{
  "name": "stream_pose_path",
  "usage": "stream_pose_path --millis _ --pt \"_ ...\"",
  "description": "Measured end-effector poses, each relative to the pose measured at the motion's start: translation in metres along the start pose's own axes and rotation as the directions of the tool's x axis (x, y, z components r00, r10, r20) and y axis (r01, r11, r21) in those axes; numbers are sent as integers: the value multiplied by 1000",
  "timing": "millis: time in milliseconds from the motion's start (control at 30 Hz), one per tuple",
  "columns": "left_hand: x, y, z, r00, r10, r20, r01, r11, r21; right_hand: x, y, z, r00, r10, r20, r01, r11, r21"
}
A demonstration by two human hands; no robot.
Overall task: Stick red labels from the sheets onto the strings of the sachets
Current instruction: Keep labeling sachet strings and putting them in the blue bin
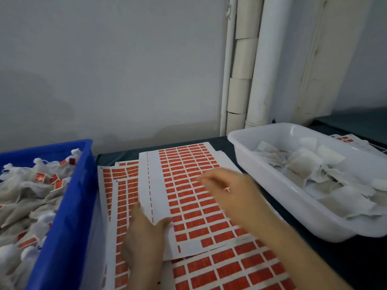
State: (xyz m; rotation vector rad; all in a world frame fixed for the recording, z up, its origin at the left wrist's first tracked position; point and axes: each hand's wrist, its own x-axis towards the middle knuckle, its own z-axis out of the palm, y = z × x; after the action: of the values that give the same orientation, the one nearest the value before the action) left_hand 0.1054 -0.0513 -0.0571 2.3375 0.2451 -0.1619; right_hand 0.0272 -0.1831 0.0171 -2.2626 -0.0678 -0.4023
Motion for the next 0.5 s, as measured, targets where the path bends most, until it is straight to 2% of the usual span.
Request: stream_pose_path --millis 33,67,100,133,200,233,300,400,500 --pt "-10 -27 -8 991 -40 -129 40 999 -6 0 8 -21 996 55 -77 -55 998 -1" --pt "-11 -29 -8 981 -76 -179 73 997 -24 1 23 -45 982 62 -176 -70 997 -42" --pt "-4 -37 -11 979 -94 -181 92 996 -15 1 37 -68 966 71 -250 -98 991 -95" --pt "-5 -34 -8 981 -31 -190 32 1000 1 1 51 -88 953 96 -289 -143 979 -146" --pt "-16 -22 -3 983 -12 -184 16 1000 16 1 84 -122 947 214 -240 -272 930 -246" --pt "-14 -24 -3 987 -29 -158 31 999 11 2 102 -139 933 313 -180 -357 873 -333" --pt "-2 -33 -6 987 -45 -153 48 999 20 0 136 -169 857 513 -54 -452 695 -559" --pt "-4 -33 -2 988 -15 -151 25 998 63 -9 177 -193 727 686 -37 -477 464 -746" --pt "-1 -31 -4 992 -15 -122 27 995 96 -20 200 -202 651 759 -33 -485 382 -786"
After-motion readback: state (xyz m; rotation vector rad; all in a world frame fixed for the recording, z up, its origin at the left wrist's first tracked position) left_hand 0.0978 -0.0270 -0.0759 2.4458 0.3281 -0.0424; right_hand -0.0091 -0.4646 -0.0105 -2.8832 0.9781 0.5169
